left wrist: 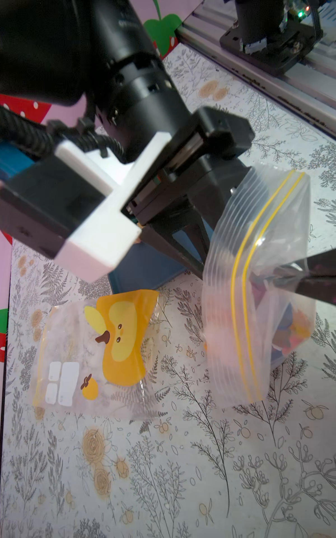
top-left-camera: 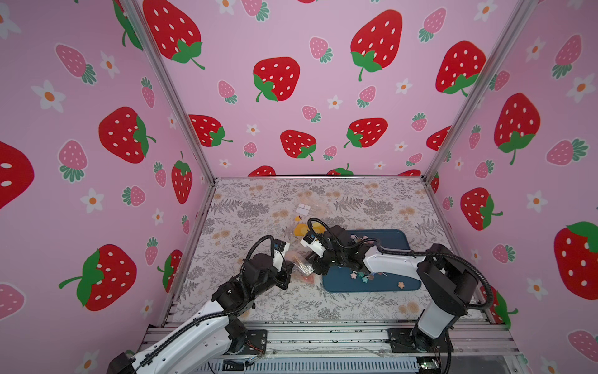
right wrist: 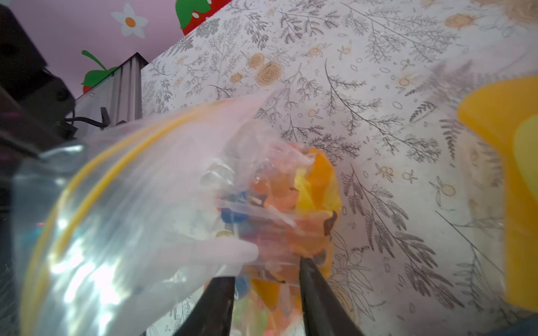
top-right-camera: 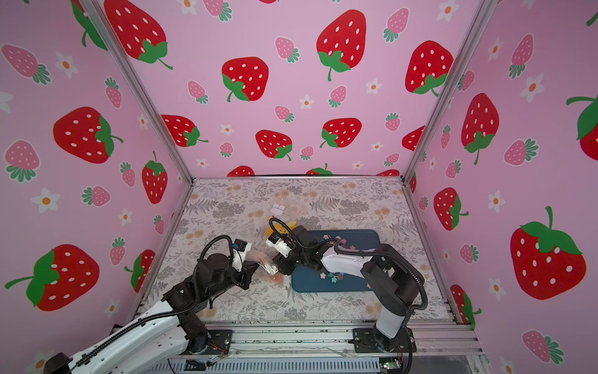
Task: Pour candies out of the ziploc bag
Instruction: Open the ziploc bag at the center of the board.
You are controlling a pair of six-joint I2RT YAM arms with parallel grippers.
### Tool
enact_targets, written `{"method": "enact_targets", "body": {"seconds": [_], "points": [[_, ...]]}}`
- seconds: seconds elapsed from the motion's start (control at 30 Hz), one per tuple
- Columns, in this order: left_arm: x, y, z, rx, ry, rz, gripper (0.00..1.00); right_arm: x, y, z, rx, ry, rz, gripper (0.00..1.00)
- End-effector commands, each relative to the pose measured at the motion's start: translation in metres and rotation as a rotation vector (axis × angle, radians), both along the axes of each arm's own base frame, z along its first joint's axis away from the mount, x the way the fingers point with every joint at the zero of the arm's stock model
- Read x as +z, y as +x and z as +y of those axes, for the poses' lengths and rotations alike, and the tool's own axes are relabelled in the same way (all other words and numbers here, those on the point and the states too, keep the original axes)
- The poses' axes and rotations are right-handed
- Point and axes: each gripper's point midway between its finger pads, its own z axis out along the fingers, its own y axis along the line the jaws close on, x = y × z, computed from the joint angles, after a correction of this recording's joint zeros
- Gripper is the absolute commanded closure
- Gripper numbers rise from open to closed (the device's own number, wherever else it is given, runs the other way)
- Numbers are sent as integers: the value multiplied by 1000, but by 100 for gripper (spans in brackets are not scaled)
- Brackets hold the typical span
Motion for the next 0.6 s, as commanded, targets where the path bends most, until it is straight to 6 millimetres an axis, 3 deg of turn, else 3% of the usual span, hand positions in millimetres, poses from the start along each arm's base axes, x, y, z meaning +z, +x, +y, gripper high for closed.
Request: {"method": "enact_targets", "body": {"seconds": [0.0,0.27,0.57], "points": [[1,2,13,87,-26,-4,100,24,-4,18,54,78,-13,58],[-5,-1,17,98,-22,2,100,37,-9,37,127,95,-31,49],[-5,2,13,87,-22,3,100,25,-25,55,227,68,33,39]]}}
